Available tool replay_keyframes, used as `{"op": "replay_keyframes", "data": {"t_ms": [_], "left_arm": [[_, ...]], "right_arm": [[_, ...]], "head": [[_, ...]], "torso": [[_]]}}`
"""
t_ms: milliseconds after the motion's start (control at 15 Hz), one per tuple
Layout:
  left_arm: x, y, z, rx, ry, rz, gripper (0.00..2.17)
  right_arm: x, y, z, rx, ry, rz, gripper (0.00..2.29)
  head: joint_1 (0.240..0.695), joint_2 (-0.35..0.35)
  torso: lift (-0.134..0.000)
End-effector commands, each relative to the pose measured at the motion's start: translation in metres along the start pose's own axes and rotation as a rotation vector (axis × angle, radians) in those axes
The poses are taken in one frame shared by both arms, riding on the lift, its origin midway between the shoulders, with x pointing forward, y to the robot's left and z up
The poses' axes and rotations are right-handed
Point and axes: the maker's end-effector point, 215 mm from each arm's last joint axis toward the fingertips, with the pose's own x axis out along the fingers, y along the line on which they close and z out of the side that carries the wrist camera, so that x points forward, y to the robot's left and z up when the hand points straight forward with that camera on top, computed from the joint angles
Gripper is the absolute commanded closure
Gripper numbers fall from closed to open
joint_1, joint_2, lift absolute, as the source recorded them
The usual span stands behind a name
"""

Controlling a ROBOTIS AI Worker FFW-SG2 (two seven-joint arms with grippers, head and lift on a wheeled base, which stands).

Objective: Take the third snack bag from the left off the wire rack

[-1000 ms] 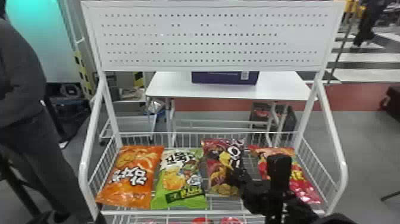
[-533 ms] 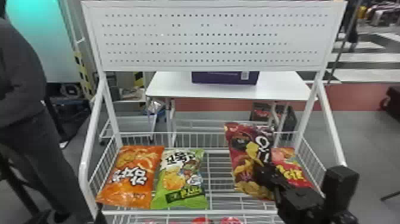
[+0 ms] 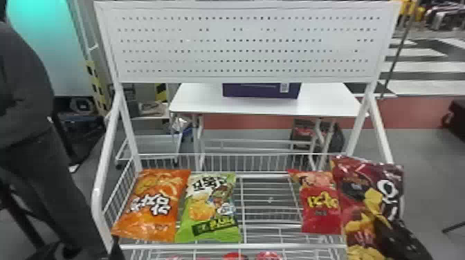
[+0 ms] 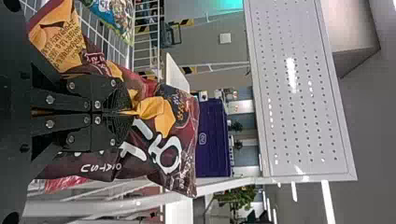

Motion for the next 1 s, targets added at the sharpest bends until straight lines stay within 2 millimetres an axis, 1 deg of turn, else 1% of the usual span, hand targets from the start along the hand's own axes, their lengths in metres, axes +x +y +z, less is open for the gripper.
{"op": "replay_keyframes", "data": {"t_ms": [0,133,467,533,800,933], "left_arm": [[0.0008,0.0027,-0.0009,0.002,0.001,0.005,0.14],[0.0013,0.0028,0.0004,-0.001,-0.003,0.005,0.14],[-0.0006,0.0027,0.0052,-0.004,-0.012,0.005,0.14],[-0.001,0.003,0.0047,-0.004,-0.01,0.006,0.14],[-0.0009,0.0022,0.0083,-0.006,-0.016,0.004,0.14],[-0.0013,0.0022,0.0079,-0.006,-0.014,0.004,0.14]], "right_arm": [[-0.0201,-0.0151,0.0012,-0.013,-0.018,-0.034,2.24],[-0.0251,-0.0179,0.001,-0.017,-0.018,-0.04,2.24],[-0.0274,-0.016,0.0022,-0.015,-0.023,-0.038,2.24],[-0.028,-0.0166,0.0057,-0.017,-0.034,-0.039,2.24],[-0.0297,-0.0168,0.0081,-0.018,-0.042,-0.041,2.24],[-0.03,-0.0169,0.007,-0.022,-0.038,-0.038,2.24]], "head": [[0.499,0.0],[0.499,0.0],[0.499,0.0],[0.499,0.0],[0.499,0.0],[0.499,0.0]], "torso": [[0.0],[0.0],[0.0],[0.0],[0.0],[0.0]]}}
